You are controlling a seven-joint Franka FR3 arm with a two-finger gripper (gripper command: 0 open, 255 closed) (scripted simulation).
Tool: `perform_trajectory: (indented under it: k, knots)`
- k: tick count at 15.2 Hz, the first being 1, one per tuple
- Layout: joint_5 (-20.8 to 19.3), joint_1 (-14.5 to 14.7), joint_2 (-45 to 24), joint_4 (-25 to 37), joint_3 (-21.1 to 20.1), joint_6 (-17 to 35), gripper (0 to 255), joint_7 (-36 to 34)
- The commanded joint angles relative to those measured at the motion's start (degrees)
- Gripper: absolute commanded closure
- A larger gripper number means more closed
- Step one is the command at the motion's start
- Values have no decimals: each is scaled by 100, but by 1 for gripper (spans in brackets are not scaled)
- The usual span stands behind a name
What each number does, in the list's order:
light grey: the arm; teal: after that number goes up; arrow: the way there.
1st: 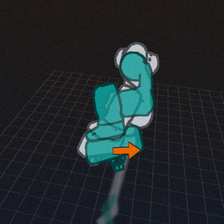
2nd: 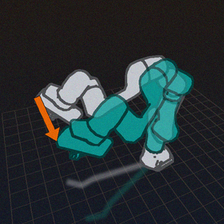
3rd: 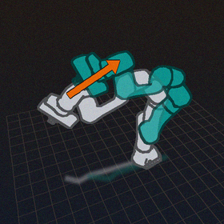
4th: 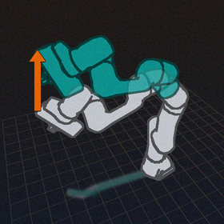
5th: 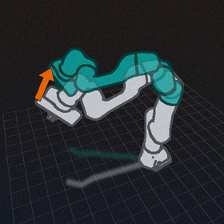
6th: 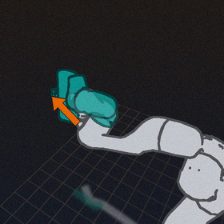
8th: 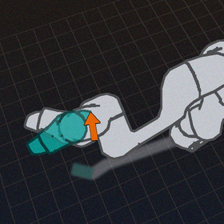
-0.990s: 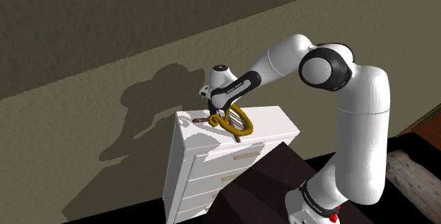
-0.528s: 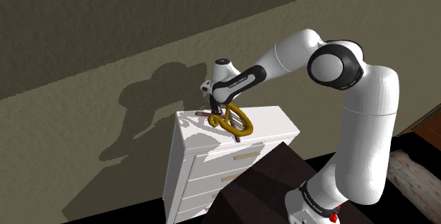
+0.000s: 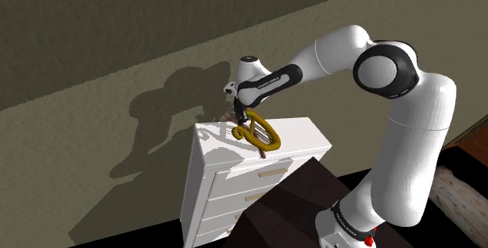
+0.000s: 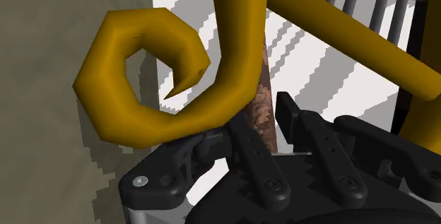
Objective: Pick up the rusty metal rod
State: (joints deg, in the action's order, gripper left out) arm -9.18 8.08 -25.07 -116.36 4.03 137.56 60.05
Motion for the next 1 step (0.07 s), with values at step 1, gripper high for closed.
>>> perform_trajectory:
  k: [1]
  knots:
    - [2, -5, 25, 12, 4, -32, 255, 7]
